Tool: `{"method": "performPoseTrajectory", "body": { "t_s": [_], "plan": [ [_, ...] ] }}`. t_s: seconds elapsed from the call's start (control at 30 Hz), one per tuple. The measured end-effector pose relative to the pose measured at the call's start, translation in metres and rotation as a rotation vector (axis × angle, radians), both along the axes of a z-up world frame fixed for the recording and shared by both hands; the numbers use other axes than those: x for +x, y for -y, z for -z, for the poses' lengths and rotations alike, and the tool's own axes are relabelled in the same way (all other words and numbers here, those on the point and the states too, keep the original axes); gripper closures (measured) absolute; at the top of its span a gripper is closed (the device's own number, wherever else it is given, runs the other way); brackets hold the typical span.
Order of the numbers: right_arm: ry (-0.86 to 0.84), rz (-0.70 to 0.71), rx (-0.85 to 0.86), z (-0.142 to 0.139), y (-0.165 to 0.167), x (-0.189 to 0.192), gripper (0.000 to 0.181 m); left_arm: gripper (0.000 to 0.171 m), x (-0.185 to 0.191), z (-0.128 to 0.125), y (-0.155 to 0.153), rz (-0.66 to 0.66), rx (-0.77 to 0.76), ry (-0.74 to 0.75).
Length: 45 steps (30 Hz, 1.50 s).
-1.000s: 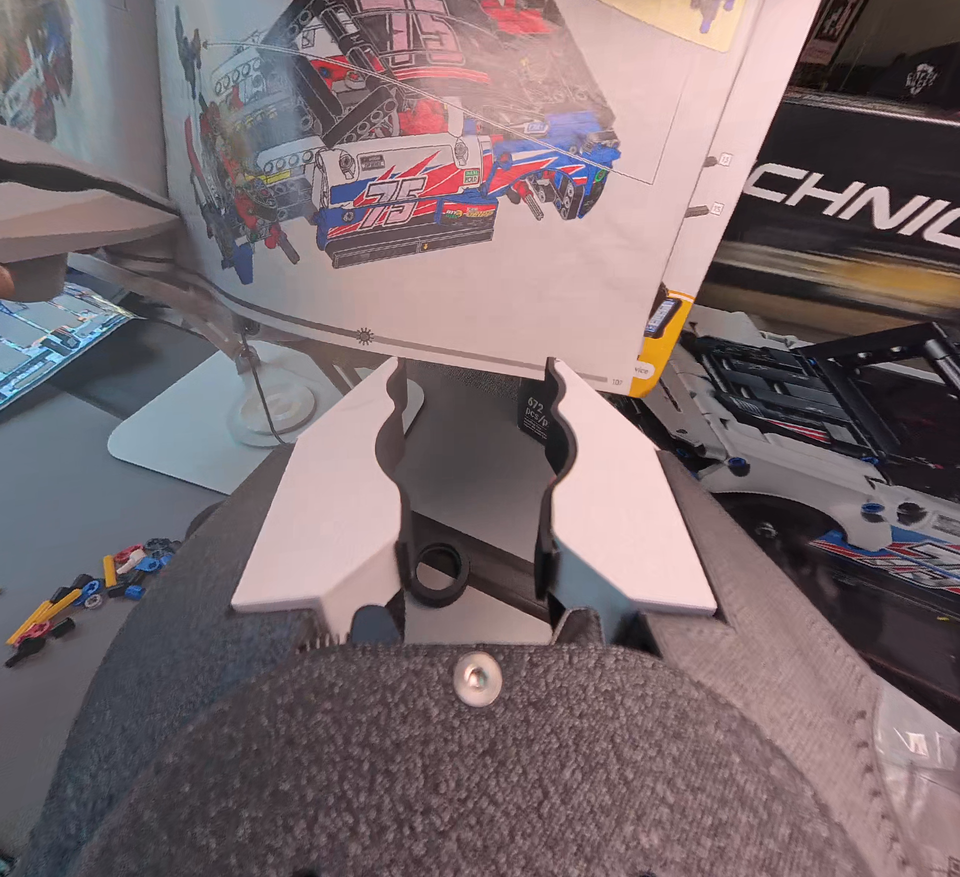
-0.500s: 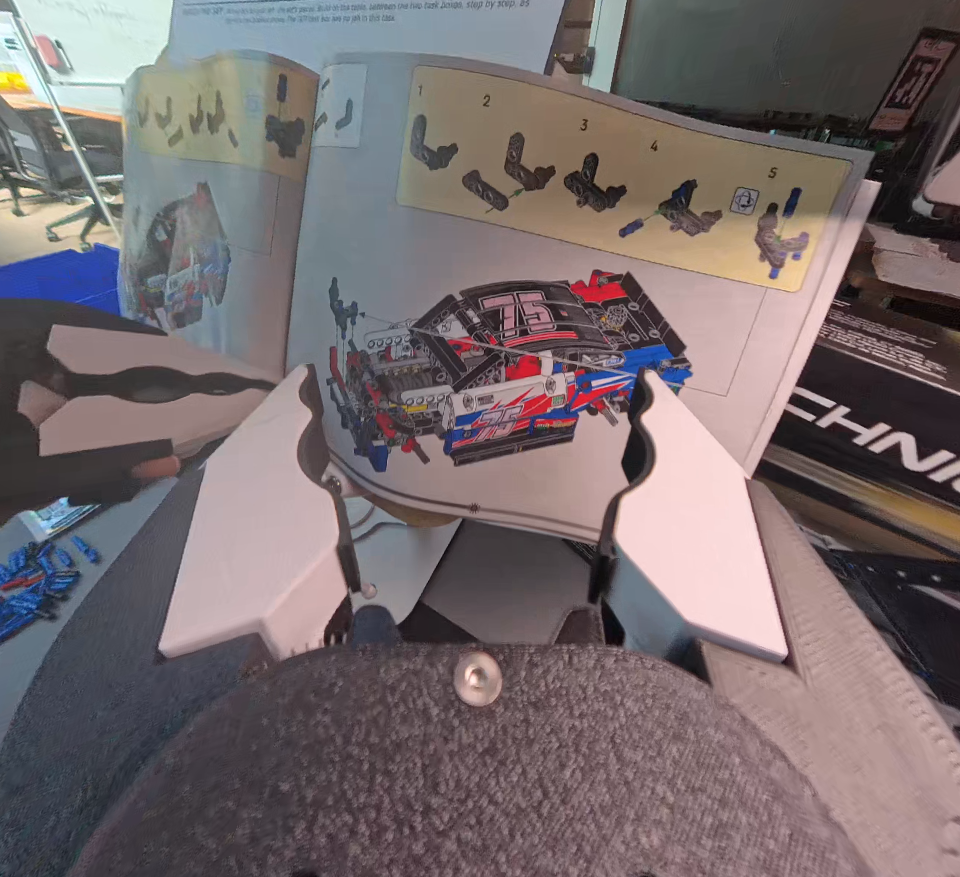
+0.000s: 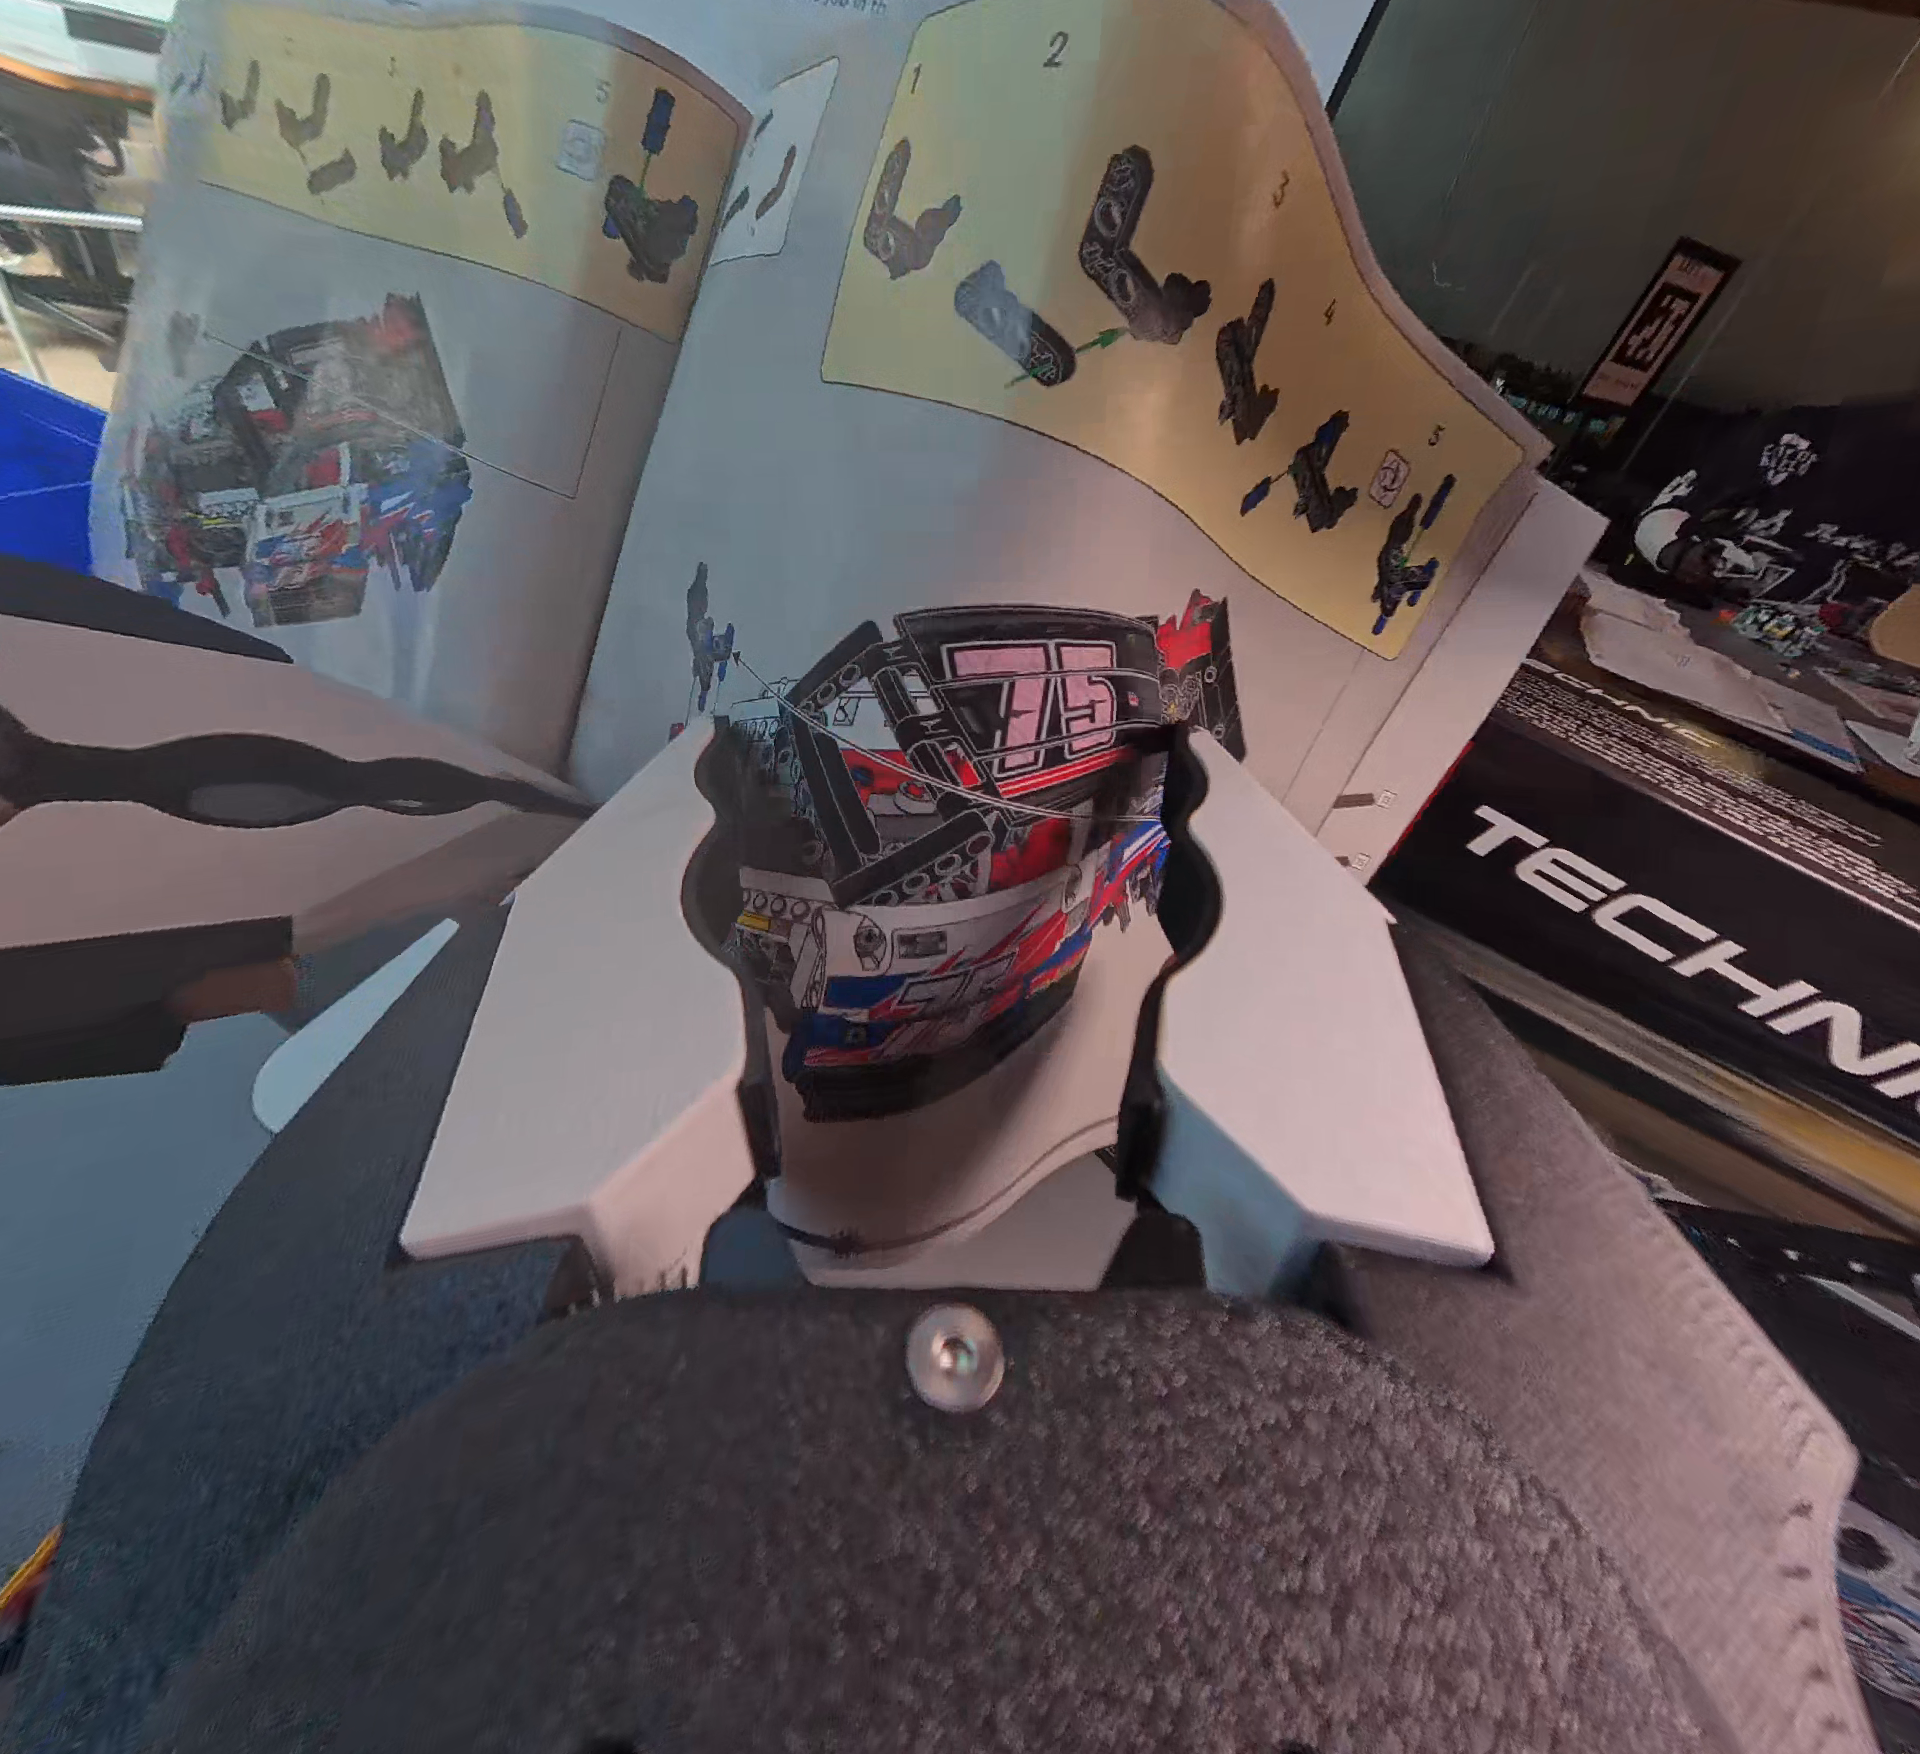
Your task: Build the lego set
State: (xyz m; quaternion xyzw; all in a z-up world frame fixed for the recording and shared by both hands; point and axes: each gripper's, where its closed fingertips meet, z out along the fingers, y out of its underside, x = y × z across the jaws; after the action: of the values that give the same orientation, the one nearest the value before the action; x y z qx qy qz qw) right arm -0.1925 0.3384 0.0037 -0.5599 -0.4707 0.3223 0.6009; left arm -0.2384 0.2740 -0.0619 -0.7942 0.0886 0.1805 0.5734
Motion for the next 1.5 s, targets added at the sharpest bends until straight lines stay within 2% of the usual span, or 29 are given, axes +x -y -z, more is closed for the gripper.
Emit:
{"method": "performPoseTrajectory", "body": {
  "t_s": [0.07, 0.1, 0.27, 0.4, 0.5, 0.57, 0.63, 0.73, 0.83, 0.93, 1.07, 1.2, 1.27, 1.4, 1.5],
  "plan": [
    [-0.017, 0.014, 0.053, -0.003, 0.006, 0.008, 0.117, 0.171, 0.0, 0.0, 0.0, 0.0, -0.002, 0.001],
    [-0.029, 0.015, 0.086, -0.005, 0.01, 0.012, 0.132, 0.171, 0.0, 0.0, 0.0, 0.0, -0.004, -0.001],
    [-0.032, -0.029, 0.12, -0.002, 0.022, 0.02, 0.164, 0.171, 0.0, 0.0, -0.001, -0.004, -0.004, -0.008],
    [-0.03, -0.066, 0.153, 0.0, 0.034, 0.027, 0.156, 0.171, 0.0, 0.0, 0.0, 0.011, 0.0, 0.031],
    [0.067, -0.159, 0.043, 0.033, 0.044, 0.028, 0.149, 0.171, 0.001, -0.001, 0.0, 0.022, 0.008, 0.061],
    [0.118, -0.159, 0.006, 0.054, 0.044, 0.033, 0.152, 0.171, 0.001, -0.001, 0.0, 0.019, 0.007, 0.066],
    [0.113, -0.139, 0.036, 0.062, 0.043, 0.042, 0.158, 0.171, 0.001, -0.001, 0.0, 0.017, 0.005, 0.067],
    [0.064, -0.15, 0.062, 0.058, 0.045, 0.054, 0.159, 0.171, 0.002, -0.001, 0.002, 0.03, 0.005, 0.092],
    [-0.006, -0.099, 0.161, 0.043, 0.042, 0.068, 0.169, 0.171, 0.004, -0.004, 0.006, 0.068, 0.009, 0.147],
    [-0.021, -0.05, 0.328, 0.028, 0.048, 0.073, 0.168, 0.158, 0.007, -0.011, 0.011, 0.102, 0.026, 0.218],
    [-0.02, 0.007, 0.502, 0.013, 0.057, 0.073, 0.171, 0.145, 0.035, -0.047, 0.024, 0.243, 0.137, 0.368],
    [-0.037, 0.036, 0.705, 0.001, 0.078, 0.068, 0.175, 0.123, 0.075, -0.092, 0.041, 0.434, 0.205, 0.682],
    [-0.032, 0.047, 0.825, -0.003, 0.092, 0.064, 0.176, 0.116, 0.085, -0.102, 0.043, 0.477, 0.183, 0.807],
    [0.012, 0.02, 0.979, 0.001, 0.12, 0.052, 0.175, 0.136, 0.083, -0.097, 0.04, 0.43, 0.178, 0.798],
    [0.001, -0.051, 0.926, 0.004, 0.132, 0.051, 0.164, 0.151, 0.079, -0.105, 0.049, 0.468, 0.242, 0.835]
  ]
}}
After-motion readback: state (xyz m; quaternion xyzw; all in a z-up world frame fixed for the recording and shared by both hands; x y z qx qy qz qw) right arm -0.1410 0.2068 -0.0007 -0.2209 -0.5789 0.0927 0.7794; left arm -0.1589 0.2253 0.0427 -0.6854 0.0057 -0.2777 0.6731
